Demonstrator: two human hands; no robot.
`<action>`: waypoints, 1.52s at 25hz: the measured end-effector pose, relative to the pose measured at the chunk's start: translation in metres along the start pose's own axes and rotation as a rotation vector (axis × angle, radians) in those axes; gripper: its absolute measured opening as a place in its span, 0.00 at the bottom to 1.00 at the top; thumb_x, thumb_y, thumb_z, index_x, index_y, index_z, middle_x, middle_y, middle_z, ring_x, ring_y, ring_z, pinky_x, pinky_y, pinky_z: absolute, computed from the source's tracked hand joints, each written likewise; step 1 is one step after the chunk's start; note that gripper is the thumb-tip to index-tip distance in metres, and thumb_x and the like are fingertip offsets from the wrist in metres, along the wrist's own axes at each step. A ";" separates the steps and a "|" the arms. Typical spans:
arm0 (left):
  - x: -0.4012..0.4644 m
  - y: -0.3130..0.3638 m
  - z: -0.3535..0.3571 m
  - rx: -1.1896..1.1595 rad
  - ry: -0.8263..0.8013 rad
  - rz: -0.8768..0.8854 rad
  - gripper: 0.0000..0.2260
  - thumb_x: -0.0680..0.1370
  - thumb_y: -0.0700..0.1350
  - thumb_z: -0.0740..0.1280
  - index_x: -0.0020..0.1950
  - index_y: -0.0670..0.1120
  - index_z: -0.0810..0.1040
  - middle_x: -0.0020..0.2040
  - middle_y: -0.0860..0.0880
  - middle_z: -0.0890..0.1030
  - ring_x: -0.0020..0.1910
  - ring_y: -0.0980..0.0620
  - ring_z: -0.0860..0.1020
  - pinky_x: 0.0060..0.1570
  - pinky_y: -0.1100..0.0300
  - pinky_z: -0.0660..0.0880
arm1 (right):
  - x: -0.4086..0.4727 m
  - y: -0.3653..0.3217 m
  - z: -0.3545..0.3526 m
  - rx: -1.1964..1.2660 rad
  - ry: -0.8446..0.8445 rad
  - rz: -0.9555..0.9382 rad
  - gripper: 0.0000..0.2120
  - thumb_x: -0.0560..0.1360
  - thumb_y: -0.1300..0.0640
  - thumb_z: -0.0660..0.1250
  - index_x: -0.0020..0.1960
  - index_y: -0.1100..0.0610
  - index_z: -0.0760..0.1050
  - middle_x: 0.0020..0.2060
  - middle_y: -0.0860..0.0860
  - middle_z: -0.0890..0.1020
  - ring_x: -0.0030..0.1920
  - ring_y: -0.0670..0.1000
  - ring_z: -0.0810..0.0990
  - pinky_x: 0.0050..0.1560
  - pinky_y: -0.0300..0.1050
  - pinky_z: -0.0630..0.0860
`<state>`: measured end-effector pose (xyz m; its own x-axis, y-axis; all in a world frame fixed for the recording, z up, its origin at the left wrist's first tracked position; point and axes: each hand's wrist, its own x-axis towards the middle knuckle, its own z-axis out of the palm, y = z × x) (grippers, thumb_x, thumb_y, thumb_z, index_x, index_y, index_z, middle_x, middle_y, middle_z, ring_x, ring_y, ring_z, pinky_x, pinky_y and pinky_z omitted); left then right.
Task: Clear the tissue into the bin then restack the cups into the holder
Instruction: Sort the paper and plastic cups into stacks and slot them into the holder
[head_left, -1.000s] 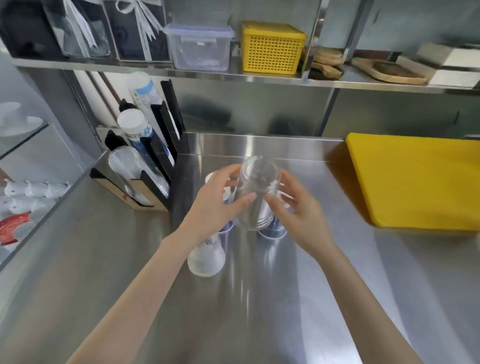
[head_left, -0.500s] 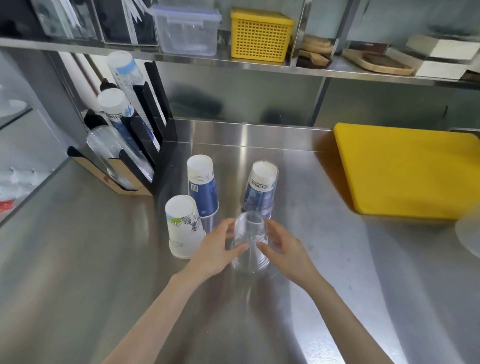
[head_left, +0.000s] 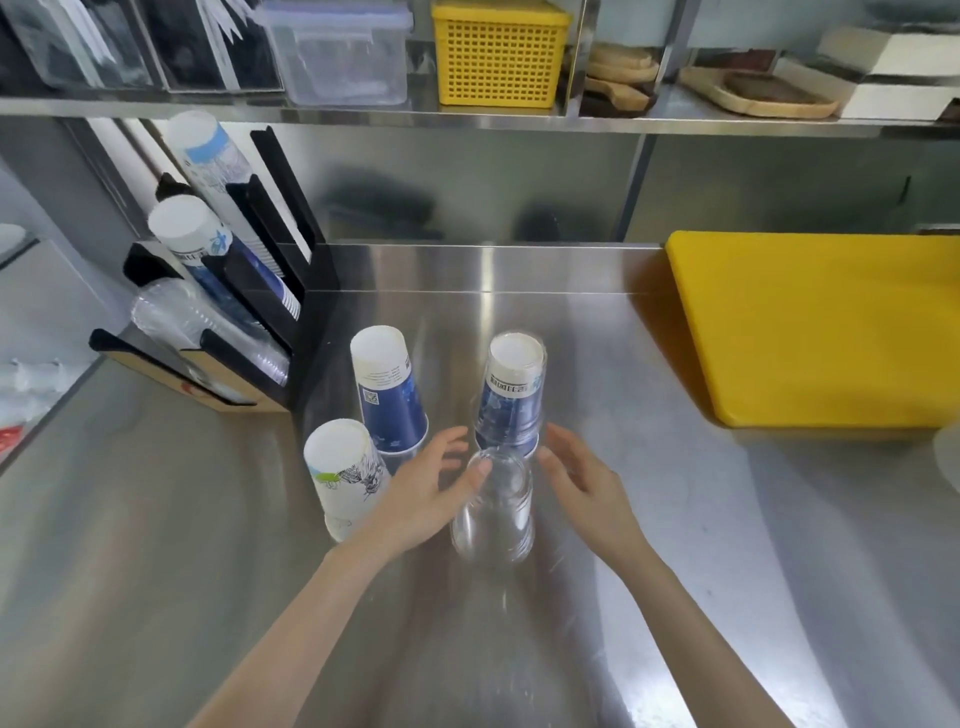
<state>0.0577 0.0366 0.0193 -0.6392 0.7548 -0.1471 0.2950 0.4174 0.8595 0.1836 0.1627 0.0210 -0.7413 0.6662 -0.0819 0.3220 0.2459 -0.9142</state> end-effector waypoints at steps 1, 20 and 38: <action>0.006 0.005 -0.002 -0.026 0.021 -0.008 0.23 0.75 0.51 0.63 0.68 0.49 0.63 0.62 0.51 0.73 0.59 0.53 0.73 0.60 0.59 0.69 | 0.007 -0.004 -0.004 0.000 0.016 -0.003 0.19 0.76 0.51 0.61 0.66 0.51 0.67 0.55 0.43 0.76 0.56 0.45 0.75 0.57 0.36 0.67; 0.076 0.043 -0.004 0.117 0.190 0.092 0.25 0.73 0.45 0.67 0.68 0.47 0.63 0.69 0.45 0.69 0.67 0.47 0.68 0.65 0.60 0.63 | 0.082 -0.042 -0.014 -0.098 0.077 -0.149 0.23 0.75 0.55 0.62 0.69 0.50 0.62 0.67 0.47 0.72 0.65 0.47 0.71 0.67 0.43 0.67; -0.031 0.006 0.014 -0.058 0.242 0.176 0.25 0.70 0.44 0.71 0.61 0.55 0.62 0.58 0.55 0.69 0.57 0.59 0.70 0.48 0.85 0.62 | -0.025 -0.027 0.004 0.066 0.033 -0.233 0.17 0.73 0.54 0.65 0.59 0.42 0.68 0.55 0.38 0.75 0.52 0.29 0.74 0.48 0.19 0.69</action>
<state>0.0892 0.0232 0.0220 -0.7346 0.6677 0.1210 0.3792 0.2560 0.8892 0.1912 0.1369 0.0461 -0.7713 0.6193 0.1466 0.1043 0.3503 -0.9308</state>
